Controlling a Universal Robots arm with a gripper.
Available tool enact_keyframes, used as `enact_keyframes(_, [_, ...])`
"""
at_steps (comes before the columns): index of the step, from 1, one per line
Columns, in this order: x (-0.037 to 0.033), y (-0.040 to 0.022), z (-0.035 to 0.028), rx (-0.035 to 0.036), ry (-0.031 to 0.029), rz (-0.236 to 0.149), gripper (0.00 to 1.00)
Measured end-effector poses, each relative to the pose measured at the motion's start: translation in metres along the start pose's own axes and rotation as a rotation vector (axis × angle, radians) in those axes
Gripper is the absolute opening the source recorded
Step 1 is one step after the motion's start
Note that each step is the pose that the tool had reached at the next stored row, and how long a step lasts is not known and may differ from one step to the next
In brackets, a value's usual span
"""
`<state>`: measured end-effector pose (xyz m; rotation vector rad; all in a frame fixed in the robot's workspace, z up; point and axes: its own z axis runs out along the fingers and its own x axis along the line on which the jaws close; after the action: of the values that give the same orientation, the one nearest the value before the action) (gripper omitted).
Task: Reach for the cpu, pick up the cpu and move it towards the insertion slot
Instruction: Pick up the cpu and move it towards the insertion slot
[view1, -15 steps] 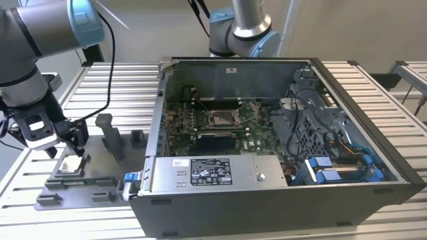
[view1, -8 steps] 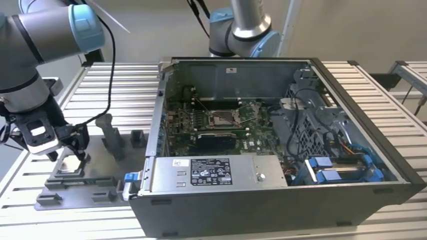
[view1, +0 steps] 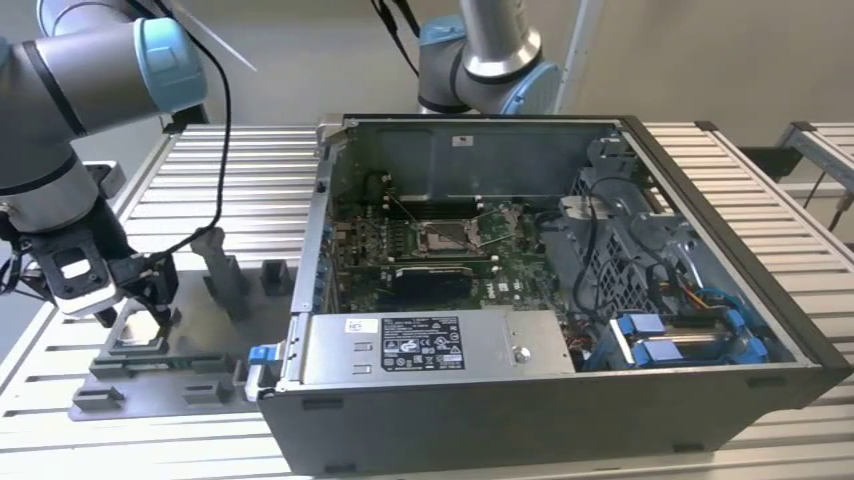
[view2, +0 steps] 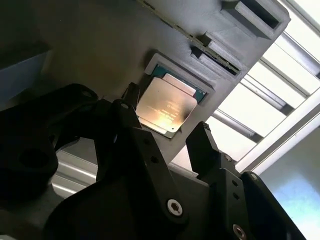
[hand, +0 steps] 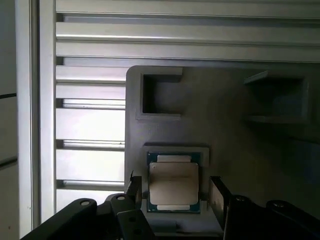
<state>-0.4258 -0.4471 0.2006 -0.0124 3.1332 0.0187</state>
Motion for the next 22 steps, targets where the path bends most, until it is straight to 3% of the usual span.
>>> enact_keyframes(10, [0.0023,0.0001,0.0088,0.0,-0.0079,0.0,1.0])
enact_keyframes(22, [0.0028,0.0001,0.0149,0.0002,-0.0099,0.0,1.0])
